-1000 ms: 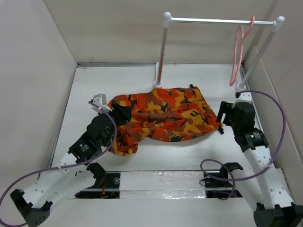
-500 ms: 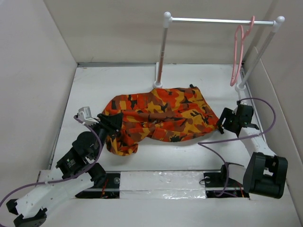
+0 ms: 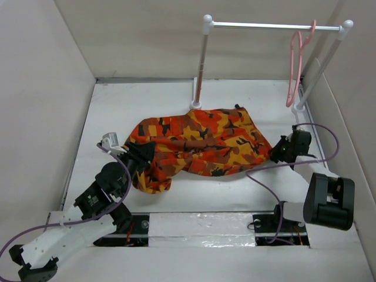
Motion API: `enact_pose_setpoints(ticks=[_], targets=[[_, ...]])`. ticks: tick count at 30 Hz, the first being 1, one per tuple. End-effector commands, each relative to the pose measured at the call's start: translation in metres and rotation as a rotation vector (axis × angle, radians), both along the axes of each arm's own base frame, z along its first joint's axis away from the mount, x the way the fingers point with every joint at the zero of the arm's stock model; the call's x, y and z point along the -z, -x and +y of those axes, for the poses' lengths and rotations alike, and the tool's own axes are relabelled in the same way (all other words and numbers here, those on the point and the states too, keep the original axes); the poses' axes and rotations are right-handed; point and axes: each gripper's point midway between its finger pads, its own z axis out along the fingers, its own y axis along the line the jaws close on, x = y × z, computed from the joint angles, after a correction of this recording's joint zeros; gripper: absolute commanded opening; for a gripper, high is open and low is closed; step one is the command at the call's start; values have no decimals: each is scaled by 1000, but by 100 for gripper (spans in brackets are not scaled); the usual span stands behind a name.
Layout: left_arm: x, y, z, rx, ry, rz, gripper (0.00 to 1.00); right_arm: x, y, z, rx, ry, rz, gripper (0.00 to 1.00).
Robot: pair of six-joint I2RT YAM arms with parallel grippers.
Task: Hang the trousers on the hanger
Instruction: Flatten out the trousers at the center of the board.
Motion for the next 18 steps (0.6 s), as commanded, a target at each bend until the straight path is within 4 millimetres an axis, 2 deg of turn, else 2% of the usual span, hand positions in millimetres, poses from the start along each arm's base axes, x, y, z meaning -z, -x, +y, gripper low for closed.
enact_pose_setpoints(ticks=[1, 2, 4, 5, 6, 7, 8, 9, 10, 12, 13, 18], targets=[[-9, -2, -7, 19, 37, -34, 37, -32, -11, -17, 101, 53, -115, 0], [-11, -2, -9, 24, 43, -41, 37, -42, -11, -21, 125, 65, -141, 0], [-12, -3, -12, 36, 45, -45, 37, -86, -1, -37, 198, 151, -229, 0], [-12, -3, -14, 42, 42, -45, 37, -84, 4, -36, 190, 156, -199, 0], [-12, -3, -16, 47, 38, -44, 36, -110, 13, -51, 259, 232, -255, 0], [-11, -3, -18, 58, 31, -43, 34, -112, 29, -57, 286, 267, -222, 0], [-12, -3, -24, 84, 31, -45, 34, -127, 38, -66, 316, 324, -239, 0], [-14, -3, -28, 101, 35, -53, 33, -150, 55, -81, 403, 403, -285, 0], [-14, -2, -32, 118, 36, -56, 33, -151, 71, -86, 427, 438, -256, 0], [-14, -1, -41, 155, 41, -63, 33, -176, 92, -97, 494, 501, -287, 0], [-13, -1, -45, 175, 38, -64, 33, -190, 107, -97, 518, 511, -321, 0], [-11, -2, -47, 180, 22, -62, 34, -206, 134, -83, 502, 479, -361, 0]])
